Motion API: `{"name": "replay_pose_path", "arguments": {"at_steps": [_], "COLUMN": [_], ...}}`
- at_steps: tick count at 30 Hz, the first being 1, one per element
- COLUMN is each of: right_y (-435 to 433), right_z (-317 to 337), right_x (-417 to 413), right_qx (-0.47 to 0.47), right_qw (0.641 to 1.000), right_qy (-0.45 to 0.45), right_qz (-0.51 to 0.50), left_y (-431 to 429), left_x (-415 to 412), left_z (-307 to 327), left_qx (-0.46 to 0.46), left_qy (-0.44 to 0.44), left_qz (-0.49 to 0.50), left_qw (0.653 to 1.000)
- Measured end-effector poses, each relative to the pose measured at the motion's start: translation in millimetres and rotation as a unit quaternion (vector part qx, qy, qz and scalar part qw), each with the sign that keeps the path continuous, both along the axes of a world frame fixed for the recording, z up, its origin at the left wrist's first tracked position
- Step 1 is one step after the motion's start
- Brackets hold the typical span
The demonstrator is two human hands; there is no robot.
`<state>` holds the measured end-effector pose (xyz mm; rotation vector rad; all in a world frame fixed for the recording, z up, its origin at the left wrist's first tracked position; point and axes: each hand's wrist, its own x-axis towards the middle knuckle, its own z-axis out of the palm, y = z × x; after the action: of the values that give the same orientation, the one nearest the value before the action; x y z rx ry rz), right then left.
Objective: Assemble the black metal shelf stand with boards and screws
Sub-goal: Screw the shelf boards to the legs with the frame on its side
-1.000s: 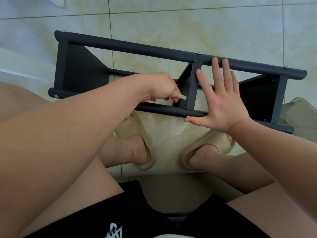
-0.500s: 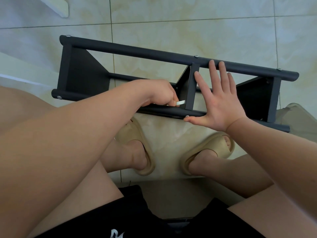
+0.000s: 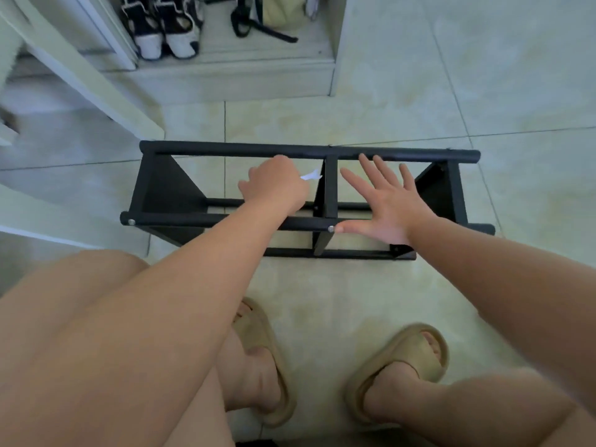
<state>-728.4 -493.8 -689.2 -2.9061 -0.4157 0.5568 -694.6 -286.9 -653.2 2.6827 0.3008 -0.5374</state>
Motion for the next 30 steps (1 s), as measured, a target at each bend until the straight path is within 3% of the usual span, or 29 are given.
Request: {"name": "replay_pose_path", "arguments": {"at_steps": [7,17,23,30], "right_y": [-70.1,-216.7,-285.9,-336.8], "right_z": [47.9,92.7,69.1,-0.5], "right_x": [-34.7,-145.2,-219.1,-252.8], "right_qx": [-0.019,-0.068,-0.065,-0.019], "right_qw": [0.993,0.956,0.925,0.894], "right_qy": [-0.022,0.003,0.042,0.086], "right_qz": [-0.113,-0.285,-0.372,-0.440], "left_y": [-62.0,-200.8,-314.1,-427.5], "left_x": [-5.3,-45.7,-80.5,-112.7], "left_z": [35.1,70.0,75.1,-7.4], "left_qx": [-0.081,-0.131,-0.120,-0.038], "left_qy": [0.020,0.021,0.028,0.091], "left_qz": [-0.117,-0.313,-0.416,-0.510], "left_qw": [0.990,0.940,0.901,0.854]}}
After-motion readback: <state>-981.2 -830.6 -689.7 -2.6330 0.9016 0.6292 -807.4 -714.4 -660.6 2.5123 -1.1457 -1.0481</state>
